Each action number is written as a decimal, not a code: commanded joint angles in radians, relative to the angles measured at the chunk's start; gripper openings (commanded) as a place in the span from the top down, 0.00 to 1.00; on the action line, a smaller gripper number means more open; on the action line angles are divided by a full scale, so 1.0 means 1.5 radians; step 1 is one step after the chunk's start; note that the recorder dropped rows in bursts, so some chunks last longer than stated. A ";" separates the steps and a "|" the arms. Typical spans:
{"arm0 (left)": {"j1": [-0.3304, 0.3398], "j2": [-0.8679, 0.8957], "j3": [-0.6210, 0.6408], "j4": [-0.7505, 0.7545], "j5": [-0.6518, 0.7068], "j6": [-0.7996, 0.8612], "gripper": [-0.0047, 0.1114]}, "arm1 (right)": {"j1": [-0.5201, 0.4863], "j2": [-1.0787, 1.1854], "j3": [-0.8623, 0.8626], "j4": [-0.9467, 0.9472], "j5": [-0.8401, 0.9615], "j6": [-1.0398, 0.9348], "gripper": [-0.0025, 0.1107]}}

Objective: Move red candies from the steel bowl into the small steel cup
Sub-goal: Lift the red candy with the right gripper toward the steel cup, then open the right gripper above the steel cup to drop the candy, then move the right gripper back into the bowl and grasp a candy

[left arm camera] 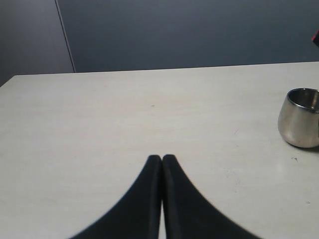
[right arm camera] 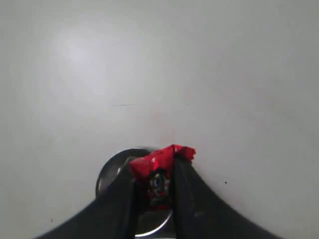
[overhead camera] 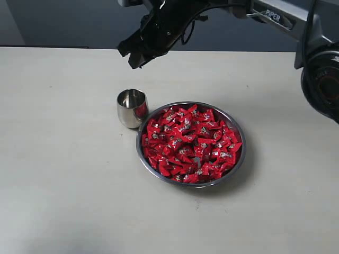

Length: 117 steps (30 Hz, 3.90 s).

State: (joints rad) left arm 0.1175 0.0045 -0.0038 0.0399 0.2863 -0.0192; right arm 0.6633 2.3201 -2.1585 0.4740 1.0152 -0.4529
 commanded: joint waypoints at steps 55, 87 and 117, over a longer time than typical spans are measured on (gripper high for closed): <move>0.000 -0.003 0.003 -0.001 -0.001 -0.001 0.96 | 0.041 -0.014 -0.007 -0.149 0.020 0.086 0.98; 0.000 -0.003 0.003 -0.001 -0.001 -0.001 0.96 | -0.125 -0.419 0.723 -0.131 -0.282 0.057 0.98; 0.000 -0.003 0.003 -0.001 -0.001 -0.001 0.96 | -0.122 -0.306 0.711 0.063 -0.233 -0.030 0.60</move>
State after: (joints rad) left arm 0.1175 0.0045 -0.0038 0.0399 0.2863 -0.0192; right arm 0.4824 1.8590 -1.0863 0.5614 0.6869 -0.4883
